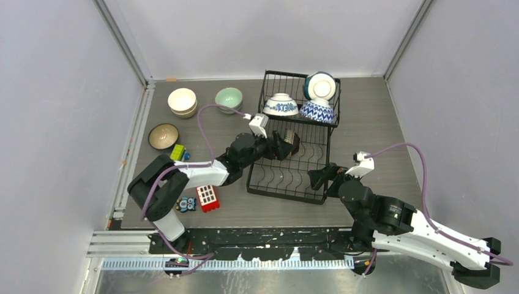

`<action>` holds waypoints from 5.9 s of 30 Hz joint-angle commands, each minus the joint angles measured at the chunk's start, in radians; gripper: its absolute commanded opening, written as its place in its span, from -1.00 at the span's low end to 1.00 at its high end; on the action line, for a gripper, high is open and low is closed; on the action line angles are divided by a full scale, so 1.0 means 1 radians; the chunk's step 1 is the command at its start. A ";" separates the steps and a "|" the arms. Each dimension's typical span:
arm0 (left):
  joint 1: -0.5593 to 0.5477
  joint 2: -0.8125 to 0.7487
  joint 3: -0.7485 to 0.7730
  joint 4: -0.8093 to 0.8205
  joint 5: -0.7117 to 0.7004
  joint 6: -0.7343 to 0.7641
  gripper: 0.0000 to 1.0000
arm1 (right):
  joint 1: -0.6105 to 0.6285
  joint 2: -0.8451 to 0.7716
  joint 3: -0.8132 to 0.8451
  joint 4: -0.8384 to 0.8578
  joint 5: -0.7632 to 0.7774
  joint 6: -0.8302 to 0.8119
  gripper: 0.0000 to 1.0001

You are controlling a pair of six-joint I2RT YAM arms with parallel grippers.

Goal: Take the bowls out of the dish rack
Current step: Pick up the bowl from the dish rack.

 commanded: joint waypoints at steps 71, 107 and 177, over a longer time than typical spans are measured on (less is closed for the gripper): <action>0.038 0.408 0.061 0.576 0.130 -0.108 -0.48 | 0.000 -0.087 0.033 0.044 -0.026 -0.090 0.98; 0.038 0.339 0.096 0.726 0.203 -0.199 -1.00 | -0.001 -0.020 0.056 0.104 -0.019 -0.133 0.98; 0.008 0.092 -0.247 0.728 0.293 -0.293 -1.00 | -0.150 0.233 -0.019 -0.047 -0.020 0.172 0.76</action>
